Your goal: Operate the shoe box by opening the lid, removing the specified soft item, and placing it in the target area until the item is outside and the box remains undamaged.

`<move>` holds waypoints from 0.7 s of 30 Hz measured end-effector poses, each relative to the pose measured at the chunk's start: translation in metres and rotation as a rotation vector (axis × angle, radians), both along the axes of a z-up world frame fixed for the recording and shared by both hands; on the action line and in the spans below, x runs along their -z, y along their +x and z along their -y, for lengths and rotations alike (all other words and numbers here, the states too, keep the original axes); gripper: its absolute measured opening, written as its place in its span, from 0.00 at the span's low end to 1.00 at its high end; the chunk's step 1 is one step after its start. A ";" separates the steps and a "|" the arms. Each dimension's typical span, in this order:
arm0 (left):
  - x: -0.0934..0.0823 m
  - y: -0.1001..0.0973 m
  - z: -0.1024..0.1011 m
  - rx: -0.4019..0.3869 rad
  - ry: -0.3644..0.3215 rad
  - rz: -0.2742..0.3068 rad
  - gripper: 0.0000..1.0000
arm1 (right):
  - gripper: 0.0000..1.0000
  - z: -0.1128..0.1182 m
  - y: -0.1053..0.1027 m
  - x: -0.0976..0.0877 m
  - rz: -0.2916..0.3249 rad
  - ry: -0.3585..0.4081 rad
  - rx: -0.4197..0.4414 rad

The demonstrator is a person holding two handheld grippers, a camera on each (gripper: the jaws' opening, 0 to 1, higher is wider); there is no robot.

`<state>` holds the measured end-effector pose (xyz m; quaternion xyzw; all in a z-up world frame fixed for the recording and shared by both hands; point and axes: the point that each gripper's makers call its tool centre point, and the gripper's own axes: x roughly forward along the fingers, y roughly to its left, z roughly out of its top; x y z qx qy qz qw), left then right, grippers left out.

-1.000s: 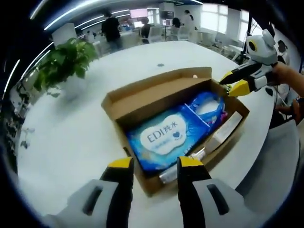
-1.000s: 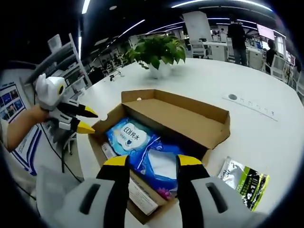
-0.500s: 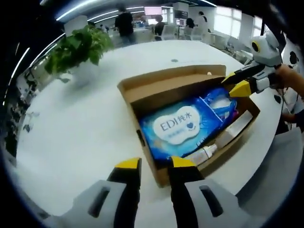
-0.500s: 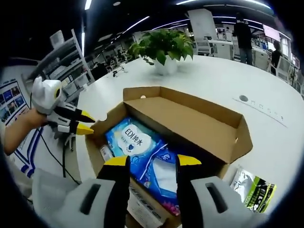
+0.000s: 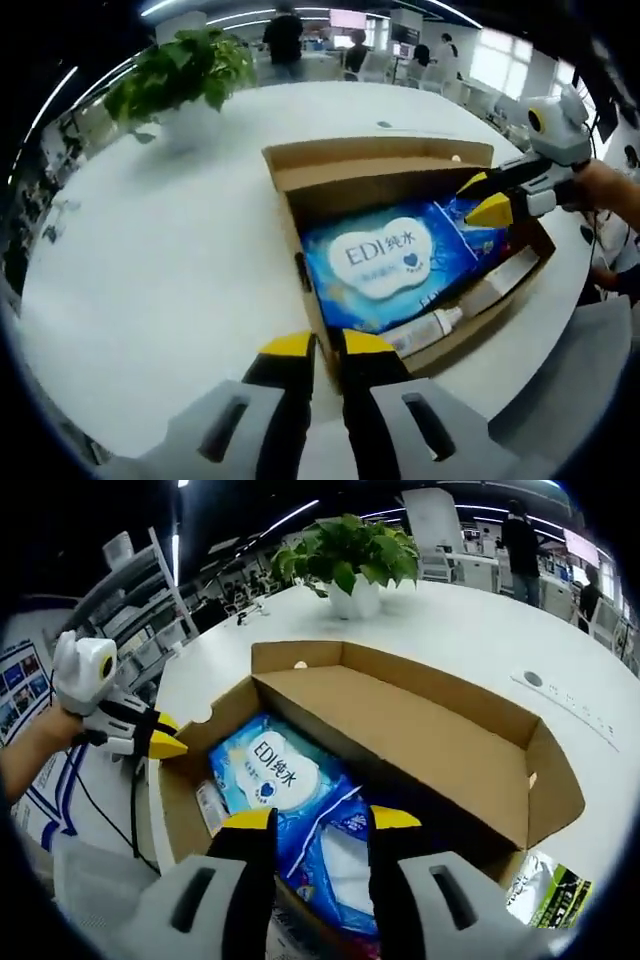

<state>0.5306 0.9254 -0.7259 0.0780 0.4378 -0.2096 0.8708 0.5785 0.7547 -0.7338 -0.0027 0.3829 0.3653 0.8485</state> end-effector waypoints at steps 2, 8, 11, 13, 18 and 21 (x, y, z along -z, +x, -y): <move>0.001 0.001 0.000 -0.005 -0.001 -0.003 0.07 | 0.33 -0.002 0.002 0.003 -0.003 -0.007 -0.008; 0.001 0.001 0.000 -0.006 -0.001 -0.006 0.06 | 0.32 -0.007 0.009 0.011 -0.007 -0.032 -0.025; 0.002 0.001 0.001 -0.005 -0.001 -0.004 0.06 | 0.31 -0.010 0.011 0.015 -0.016 -0.042 -0.031; 0.002 0.002 0.001 -0.005 -0.003 -0.005 0.06 | 0.31 -0.011 0.012 0.018 -0.018 -0.050 -0.038; 0.003 0.002 0.000 -0.008 -0.008 -0.006 0.06 | 0.30 -0.016 0.016 0.022 -0.020 -0.066 -0.049; 0.004 0.003 0.000 -0.005 -0.005 -0.007 0.07 | 0.29 -0.019 0.018 0.024 -0.020 -0.077 -0.058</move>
